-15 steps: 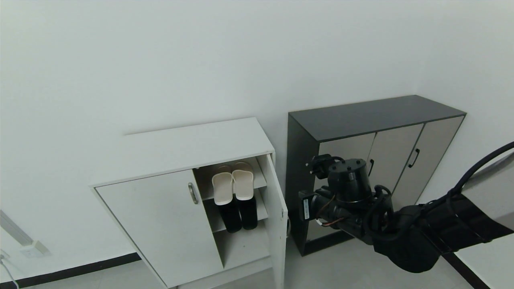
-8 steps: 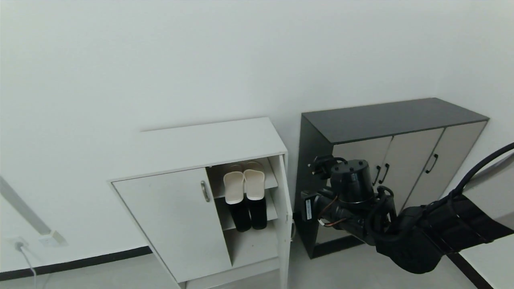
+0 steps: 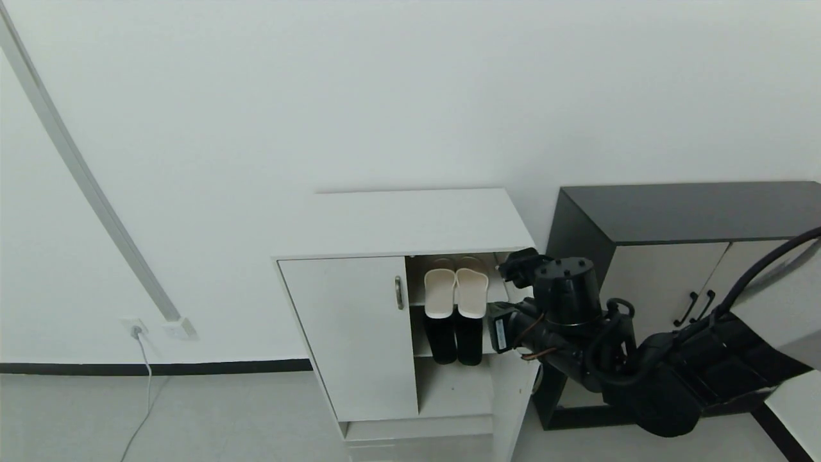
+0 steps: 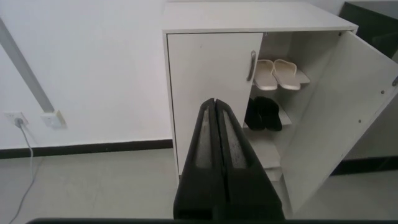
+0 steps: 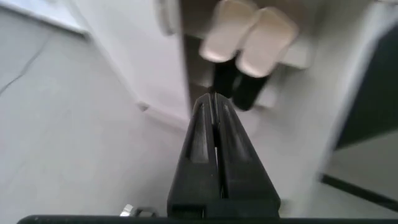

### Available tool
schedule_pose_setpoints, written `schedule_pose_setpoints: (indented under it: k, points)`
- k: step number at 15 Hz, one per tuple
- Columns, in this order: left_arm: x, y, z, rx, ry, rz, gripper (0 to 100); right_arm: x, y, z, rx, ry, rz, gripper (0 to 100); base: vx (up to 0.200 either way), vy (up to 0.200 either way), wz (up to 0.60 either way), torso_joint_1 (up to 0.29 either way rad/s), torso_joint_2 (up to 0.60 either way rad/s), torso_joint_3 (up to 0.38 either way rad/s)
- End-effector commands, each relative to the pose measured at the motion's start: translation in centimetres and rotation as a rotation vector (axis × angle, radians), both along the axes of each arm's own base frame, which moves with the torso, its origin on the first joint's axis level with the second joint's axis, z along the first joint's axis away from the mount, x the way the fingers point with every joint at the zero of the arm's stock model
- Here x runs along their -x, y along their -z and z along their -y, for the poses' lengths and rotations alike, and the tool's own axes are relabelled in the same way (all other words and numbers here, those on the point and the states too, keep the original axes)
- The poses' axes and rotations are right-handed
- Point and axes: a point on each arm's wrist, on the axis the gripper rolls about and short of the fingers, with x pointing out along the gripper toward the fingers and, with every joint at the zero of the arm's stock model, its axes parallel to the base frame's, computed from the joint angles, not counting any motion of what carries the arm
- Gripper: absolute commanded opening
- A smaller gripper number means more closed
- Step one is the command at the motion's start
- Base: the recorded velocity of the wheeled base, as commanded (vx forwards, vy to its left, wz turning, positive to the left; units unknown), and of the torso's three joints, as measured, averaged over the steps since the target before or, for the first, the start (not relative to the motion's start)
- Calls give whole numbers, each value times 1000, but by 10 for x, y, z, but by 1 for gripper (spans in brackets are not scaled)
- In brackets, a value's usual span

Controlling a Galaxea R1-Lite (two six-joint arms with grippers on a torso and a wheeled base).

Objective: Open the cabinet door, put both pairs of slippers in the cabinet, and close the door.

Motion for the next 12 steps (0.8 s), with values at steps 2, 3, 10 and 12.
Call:
schedule_pose_setpoints:
  k: [2,3,10,12]
  points:
    - [0,0,0,1,1,0,0,-9,1,12,48,64,17,0,0,0,0,0,0,0]
    - [0,0,0,1,1,0,0,-14,1,21,82,111,26,0,0,0,0,0,0,0]
    - [0,0,0,1,1,0,0,-27,19,52,212,231,-65,0,0,0,0,0,0,0]
    - [0,0,0,1,1,0,0,-30,31,51,230,231,-91,0,0,0,0,0,0,0]
